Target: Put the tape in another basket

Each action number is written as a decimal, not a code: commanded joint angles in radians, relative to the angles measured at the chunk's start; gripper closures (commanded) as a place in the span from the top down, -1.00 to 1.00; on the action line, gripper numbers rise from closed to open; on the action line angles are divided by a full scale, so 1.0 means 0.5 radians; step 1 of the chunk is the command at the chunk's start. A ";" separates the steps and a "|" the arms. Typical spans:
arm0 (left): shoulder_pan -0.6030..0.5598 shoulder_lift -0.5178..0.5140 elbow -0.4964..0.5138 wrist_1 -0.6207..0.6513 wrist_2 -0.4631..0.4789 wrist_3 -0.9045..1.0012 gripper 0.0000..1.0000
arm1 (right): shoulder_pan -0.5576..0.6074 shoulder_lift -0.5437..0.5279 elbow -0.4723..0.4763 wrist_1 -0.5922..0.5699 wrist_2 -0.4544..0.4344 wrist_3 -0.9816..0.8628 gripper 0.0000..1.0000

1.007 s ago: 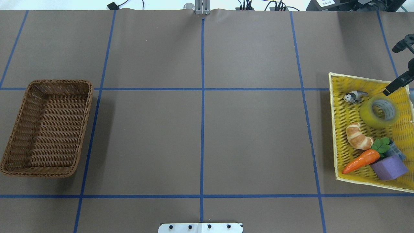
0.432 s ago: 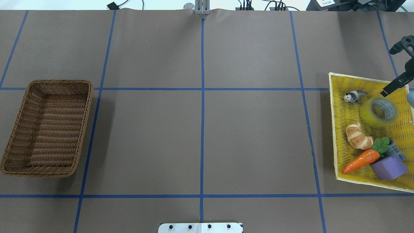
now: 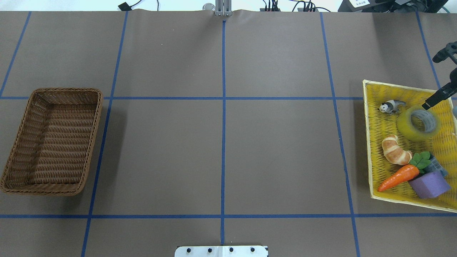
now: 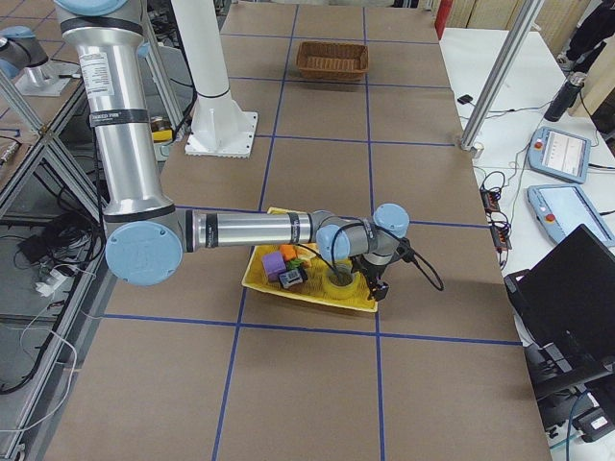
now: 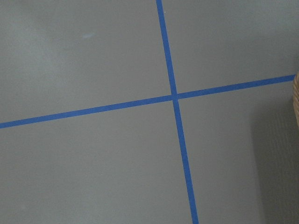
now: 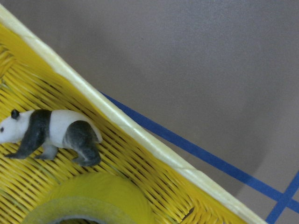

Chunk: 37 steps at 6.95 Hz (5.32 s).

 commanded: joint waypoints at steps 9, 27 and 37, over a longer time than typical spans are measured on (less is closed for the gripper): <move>0.001 -0.034 0.004 0.004 0.000 -0.018 0.97 | -0.110 -0.090 0.010 0.033 -0.004 -0.089 -0.99; 0.758 -0.625 0.188 -2.145 -0.175 -3.208 0.87 | -0.943 0.428 0.587 2.029 -0.322 3.182 -1.00; 1.874 -1.016 -0.152 -3.346 0.830 -4.574 0.95 | -1.255 0.680 0.682 2.405 -0.326 4.181 -1.00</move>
